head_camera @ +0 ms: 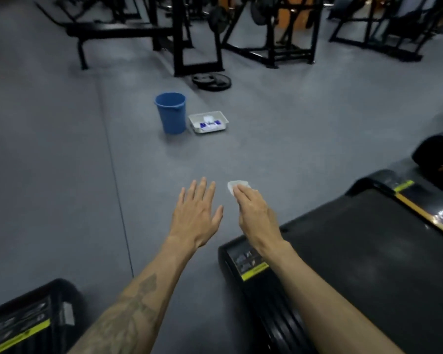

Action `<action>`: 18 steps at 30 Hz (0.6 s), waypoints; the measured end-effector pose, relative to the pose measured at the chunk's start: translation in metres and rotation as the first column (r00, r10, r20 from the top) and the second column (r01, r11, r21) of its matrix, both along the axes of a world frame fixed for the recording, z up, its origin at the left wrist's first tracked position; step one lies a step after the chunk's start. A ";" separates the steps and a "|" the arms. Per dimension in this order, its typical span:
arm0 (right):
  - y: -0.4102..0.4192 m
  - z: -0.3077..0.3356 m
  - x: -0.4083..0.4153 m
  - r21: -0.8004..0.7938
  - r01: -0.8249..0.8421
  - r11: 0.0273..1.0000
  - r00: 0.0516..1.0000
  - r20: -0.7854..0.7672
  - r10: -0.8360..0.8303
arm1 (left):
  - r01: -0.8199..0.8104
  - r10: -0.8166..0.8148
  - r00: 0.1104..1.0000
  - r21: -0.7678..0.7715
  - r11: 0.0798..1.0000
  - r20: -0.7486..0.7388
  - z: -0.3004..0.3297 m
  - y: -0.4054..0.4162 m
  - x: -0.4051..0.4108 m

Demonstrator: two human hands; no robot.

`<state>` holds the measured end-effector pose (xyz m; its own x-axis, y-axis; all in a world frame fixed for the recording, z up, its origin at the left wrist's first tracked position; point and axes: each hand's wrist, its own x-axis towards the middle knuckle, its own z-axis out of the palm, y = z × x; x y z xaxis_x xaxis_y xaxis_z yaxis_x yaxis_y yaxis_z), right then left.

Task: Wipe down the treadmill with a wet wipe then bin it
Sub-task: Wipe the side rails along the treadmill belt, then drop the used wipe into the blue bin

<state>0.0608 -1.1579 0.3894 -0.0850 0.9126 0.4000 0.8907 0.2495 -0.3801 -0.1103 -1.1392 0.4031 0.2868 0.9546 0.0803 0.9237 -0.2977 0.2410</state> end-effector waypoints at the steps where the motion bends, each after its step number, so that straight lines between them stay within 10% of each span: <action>1: 0.016 0.011 -0.003 -0.007 -0.011 1.000 1.000 -0.001 0.011 | -0.009 0.009 1.000 -0.003 1.000 -0.003 0.012 0.011 -0.004; 18: 0.126 0.361 -0.036 0.078 -0.176 0.981 0.982 -0.051 0.180 | -0.215 0.215 0.977 0.029 0.976 0.007 0.381 0.096 -0.034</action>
